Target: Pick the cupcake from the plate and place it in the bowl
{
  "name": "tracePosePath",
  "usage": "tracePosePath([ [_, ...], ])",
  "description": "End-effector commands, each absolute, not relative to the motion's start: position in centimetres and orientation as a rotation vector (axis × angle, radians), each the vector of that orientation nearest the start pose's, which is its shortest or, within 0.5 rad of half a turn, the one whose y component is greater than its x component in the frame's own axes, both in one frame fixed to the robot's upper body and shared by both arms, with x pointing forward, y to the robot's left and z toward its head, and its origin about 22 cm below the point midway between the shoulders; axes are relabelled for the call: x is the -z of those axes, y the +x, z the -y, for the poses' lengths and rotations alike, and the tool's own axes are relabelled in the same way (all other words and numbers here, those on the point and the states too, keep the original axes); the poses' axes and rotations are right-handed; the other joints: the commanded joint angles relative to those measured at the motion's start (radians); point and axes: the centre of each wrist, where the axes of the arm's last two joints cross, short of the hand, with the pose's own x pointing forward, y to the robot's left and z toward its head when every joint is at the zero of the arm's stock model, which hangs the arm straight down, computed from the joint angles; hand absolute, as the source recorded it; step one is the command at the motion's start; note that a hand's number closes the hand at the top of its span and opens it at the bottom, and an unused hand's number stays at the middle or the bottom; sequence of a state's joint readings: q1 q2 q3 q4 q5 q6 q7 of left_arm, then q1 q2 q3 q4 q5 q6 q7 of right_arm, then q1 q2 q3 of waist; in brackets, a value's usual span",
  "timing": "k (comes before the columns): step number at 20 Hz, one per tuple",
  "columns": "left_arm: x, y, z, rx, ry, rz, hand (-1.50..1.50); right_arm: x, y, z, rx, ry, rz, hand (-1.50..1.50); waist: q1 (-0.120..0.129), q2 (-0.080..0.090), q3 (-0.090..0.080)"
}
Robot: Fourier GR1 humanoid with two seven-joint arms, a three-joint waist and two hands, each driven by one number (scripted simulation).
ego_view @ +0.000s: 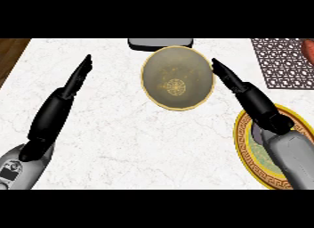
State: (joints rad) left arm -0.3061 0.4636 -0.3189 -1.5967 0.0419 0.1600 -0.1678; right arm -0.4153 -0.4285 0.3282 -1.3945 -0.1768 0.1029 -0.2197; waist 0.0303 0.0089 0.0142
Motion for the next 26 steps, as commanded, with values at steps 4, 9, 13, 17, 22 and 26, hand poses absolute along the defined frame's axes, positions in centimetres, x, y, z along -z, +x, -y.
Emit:
tracePosePath([
  [4,-5.7,27.7,-23.7,0.421,0.066,1.783,0.0,-6.1,31.5,30.6,-0.065,-0.381,1.81,1.5,-0.106,-0.014,-0.015],
  [9,-2.9,25.9,-22.6,0.315,-0.044,1.63,0.0,-1.2,27.0,38.4,0.201,-0.912,1.43,1.5,-0.127,-0.008,-0.017],
  [13,-2.8,26.4,-20.6,0.361,-0.136,1.601,0.0,1.6,25.1,35.6,0.279,-1.034,1.447,-1.5,-0.057,-0.009,-0.015],
  [17,-3.0,25.7,-20.0,0.377,-0.146,1.591,0.0,-0.7,25.9,36.9,0.023,-1.127,1.293,-1.5,-0.033,-0.01,-0.018],
  [22,-3.1,25.9,-20.4,0.38,-0.175,1.586,0.0,-4.4,26.6,40.2,-0.199,-1.178,0.98,-1.5,-0.017,-0.007,-0.021],
  [26,-3.9,26.6,-20.9,0.389,-0.174,1.585,0.0,-6.2,26.8,39.2,-0.4,-1.0,0.721,-1.5,-0.019,-0.01,-0.023],
])
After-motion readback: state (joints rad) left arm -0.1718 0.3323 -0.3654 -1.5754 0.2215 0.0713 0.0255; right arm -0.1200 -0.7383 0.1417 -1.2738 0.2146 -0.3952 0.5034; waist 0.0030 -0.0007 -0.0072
